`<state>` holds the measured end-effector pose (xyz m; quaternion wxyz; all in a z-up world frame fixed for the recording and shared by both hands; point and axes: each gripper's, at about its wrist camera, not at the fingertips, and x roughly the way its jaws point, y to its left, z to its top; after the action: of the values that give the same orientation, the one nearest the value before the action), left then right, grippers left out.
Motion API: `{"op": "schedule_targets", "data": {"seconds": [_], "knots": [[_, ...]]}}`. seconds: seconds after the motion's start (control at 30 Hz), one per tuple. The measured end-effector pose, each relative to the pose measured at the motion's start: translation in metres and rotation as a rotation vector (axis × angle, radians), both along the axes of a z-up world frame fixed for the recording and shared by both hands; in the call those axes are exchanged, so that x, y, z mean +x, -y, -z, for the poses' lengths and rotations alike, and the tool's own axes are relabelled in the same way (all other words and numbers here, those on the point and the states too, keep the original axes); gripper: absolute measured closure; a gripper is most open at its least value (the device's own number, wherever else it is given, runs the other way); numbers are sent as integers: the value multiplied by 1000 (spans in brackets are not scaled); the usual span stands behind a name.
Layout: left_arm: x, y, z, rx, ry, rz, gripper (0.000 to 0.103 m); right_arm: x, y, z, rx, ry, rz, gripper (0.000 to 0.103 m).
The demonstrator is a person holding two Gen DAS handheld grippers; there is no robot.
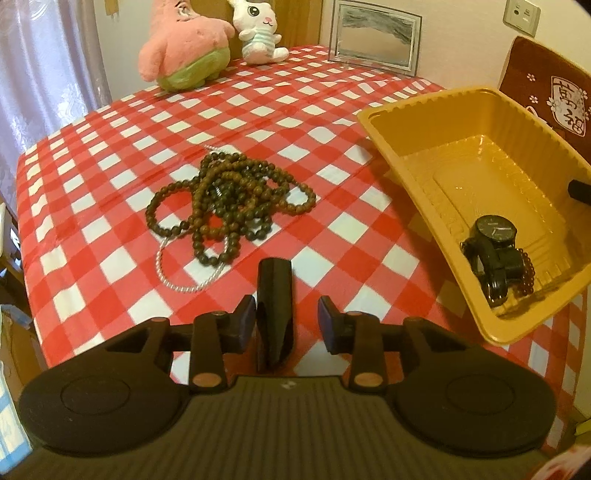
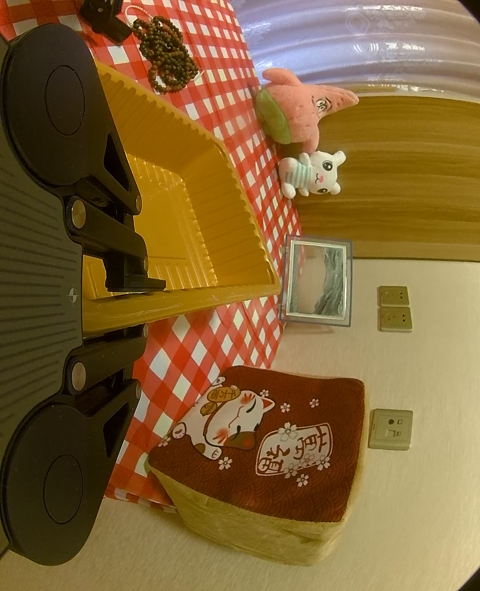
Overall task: Organize jewelry
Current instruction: 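Move the left tool to the black elongated pendant and grasp it, then carry the black pendant into the orange tray and open the left tool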
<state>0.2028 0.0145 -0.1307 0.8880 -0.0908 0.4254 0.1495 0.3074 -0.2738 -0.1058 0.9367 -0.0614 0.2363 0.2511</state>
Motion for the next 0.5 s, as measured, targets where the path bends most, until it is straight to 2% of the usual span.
{"op": "schedule_targets", "data": {"seconds": [0.3,0.5], "knots": [[18,-5,6,19,-18,12,71,0,1,-2,2,-1,-1,98],[19,-9,10,14,-29,-3,83,0,0,-4,3,-2,-1,98]]}}
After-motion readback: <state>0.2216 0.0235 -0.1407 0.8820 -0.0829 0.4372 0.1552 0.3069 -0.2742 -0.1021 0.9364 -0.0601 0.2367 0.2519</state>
